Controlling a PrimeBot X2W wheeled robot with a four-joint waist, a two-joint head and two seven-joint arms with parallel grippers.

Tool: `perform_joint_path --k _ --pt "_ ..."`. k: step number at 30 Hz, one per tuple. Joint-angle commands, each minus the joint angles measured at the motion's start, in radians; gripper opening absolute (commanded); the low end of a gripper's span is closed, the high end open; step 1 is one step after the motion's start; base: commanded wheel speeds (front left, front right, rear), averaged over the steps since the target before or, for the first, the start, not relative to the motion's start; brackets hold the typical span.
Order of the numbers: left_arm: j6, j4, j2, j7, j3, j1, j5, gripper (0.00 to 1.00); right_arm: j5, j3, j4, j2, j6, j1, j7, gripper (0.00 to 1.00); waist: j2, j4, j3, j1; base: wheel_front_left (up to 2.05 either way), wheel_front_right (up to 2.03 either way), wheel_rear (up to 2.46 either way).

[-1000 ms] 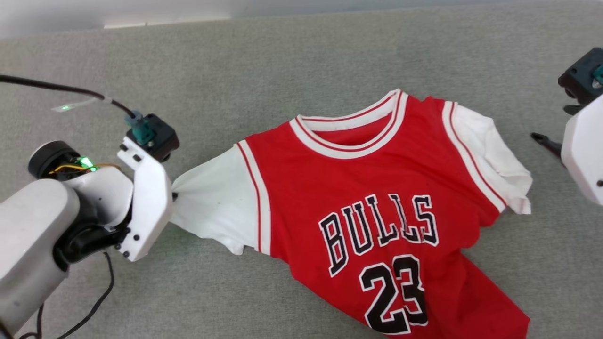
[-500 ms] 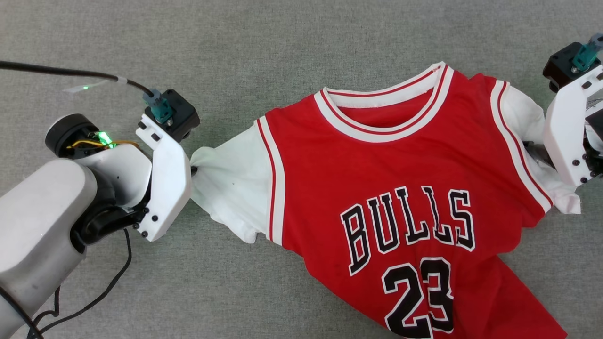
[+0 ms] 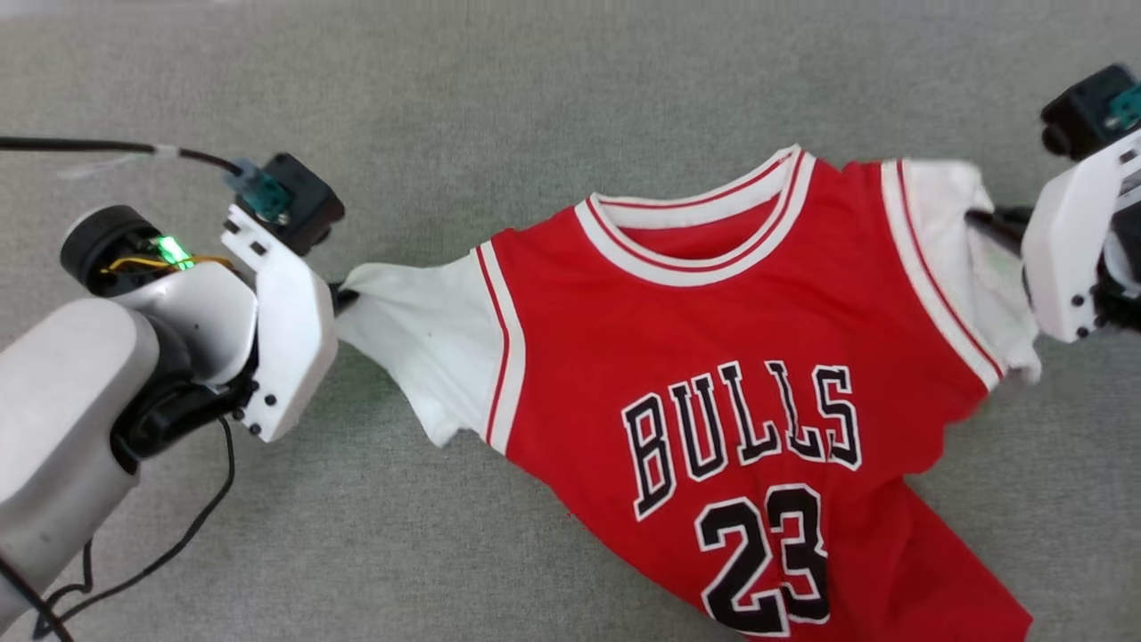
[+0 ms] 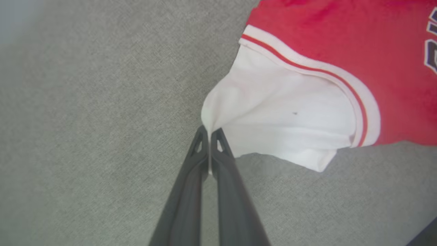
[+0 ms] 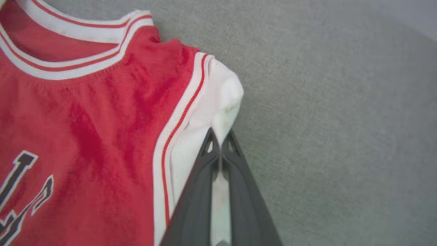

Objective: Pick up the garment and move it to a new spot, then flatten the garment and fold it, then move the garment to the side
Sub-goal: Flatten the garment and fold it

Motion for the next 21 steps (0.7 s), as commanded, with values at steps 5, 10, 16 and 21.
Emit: perform_joint_path --k 5,10,16,21 --pt "0.013 -0.019 0.019 -0.094 0.044 -0.018 0.034 0.00 -0.014 0.016 -0.057 -0.062 -0.001 -0.043 -0.117 0.00 0.0000 -0.026 -0.096 -0.0001 0.00 0.00 0.00" --pt "0.036 -0.044 0.026 -0.158 0.092 -0.050 0.054 0.00 -0.048 0.013 -0.110 -0.091 -0.001 -0.081 -0.203 0.00 0.0000 -0.039 -0.144 -0.0001 0.00 0.00 0.00" --pt "0.065 -0.060 0.025 -0.207 0.147 -0.125 0.081 0.00 -0.080 -0.042 -0.146 -0.089 -0.001 -0.150 -0.272 0.00 0.0000 -0.050 -0.173 -0.0001 0.00 0.00 0.00" --pt "0.070 -0.030 -0.005 -0.238 0.179 -0.230 0.123 0.00 -0.147 -0.111 -0.125 -0.067 -0.001 -0.242 -0.299 0.00 0.0000 -0.046 -0.163 -0.0001 0.00 0.00 0.00"
